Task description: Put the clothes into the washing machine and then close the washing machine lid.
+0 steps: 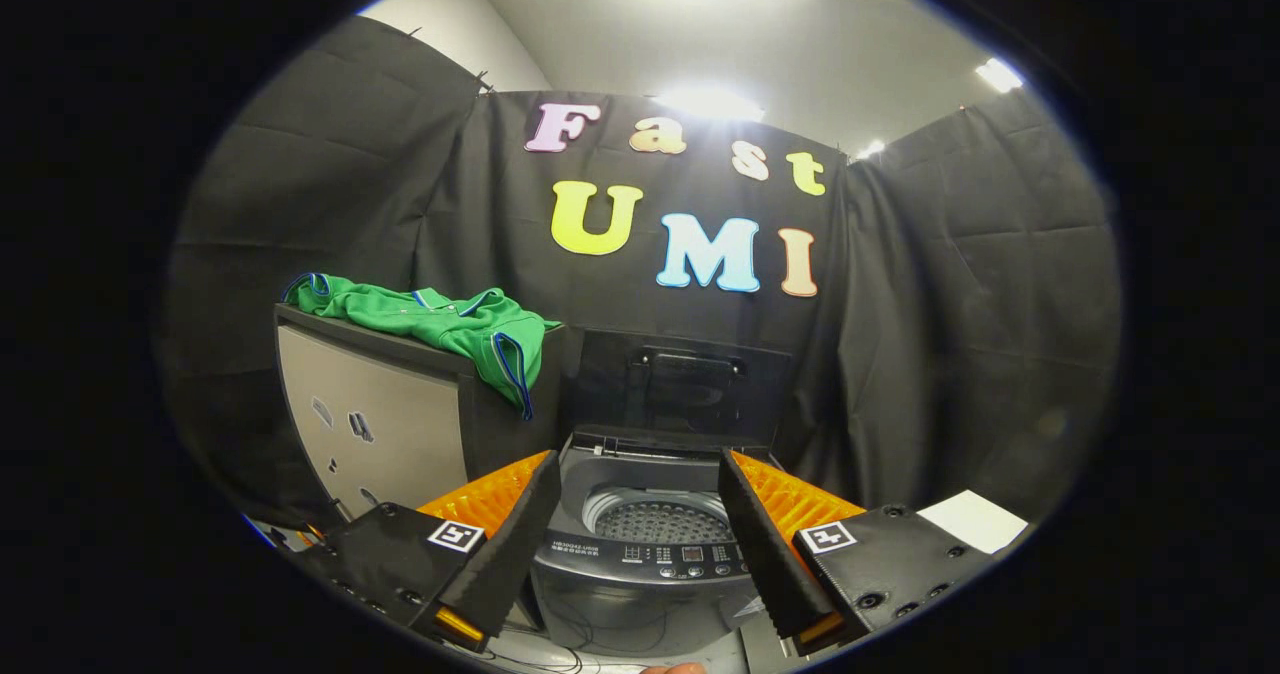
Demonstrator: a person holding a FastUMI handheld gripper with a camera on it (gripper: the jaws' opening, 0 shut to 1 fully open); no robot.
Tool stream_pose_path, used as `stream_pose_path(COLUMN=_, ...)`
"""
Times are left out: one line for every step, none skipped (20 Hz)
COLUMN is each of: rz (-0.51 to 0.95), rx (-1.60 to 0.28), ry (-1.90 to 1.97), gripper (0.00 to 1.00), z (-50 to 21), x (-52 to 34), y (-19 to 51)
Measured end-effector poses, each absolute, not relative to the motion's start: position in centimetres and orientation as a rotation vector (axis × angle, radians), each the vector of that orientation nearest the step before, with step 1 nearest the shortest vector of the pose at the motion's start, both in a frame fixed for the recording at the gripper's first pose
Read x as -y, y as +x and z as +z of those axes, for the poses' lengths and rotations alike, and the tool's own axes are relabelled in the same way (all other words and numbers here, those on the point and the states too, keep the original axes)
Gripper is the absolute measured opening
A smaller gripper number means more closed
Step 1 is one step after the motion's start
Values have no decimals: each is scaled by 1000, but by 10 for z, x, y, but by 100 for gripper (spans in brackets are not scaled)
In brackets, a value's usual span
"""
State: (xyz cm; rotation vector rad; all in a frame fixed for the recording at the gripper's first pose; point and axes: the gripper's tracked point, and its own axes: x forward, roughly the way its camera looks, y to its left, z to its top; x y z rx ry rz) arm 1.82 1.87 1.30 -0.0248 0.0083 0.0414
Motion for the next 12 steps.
stream_pose_path(rz=50, rx=-7, ry=-18, gripper=98, z=19, x=-22, y=21)
stream_pose_path(rz=66, rx=-2, ry=-10, gripper=98, z=28, x=-27, y=25)
stream_pose_path(rz=87, rx=10, ry=-5, gripper=98, z=40, x=-35, y=29)
stream_pose_path(rz=105, rx=24, ry=-1, gripper=98, z=55, x=-41, y=35)
stream_pose_path(rz=131, rx=38, ry=7, gripper=98, z=70, x=-50, y=40)
stream_pose_path(rz=165, rx=53, ry=13, gripper=98, z=87, x=-62, y=48)
stream_pose_path(rz=188, rx=56, ry=16, gripper=98, z=103, x=-73, y=55)
stream_pose_path(rz=211, rx=54, ry=16, gripper=98, z=116, x=-81, y=62)
stream_pose_path(rz=241, rx=51, ry=21, gripper=98, z=132, x=-94, y=68)
stream_pose_path(rz=273, rx=60, ry=27, gripper=98, z=149, x=-109, y=75)
stream_pose_path(rz=293, rx=60, ry=28, gripper=98, z=165, x=-122, y=83)
stream_pose_path(rz=314, rx=53, ry=24, gripper=98, z=175, x=-134, y=92)
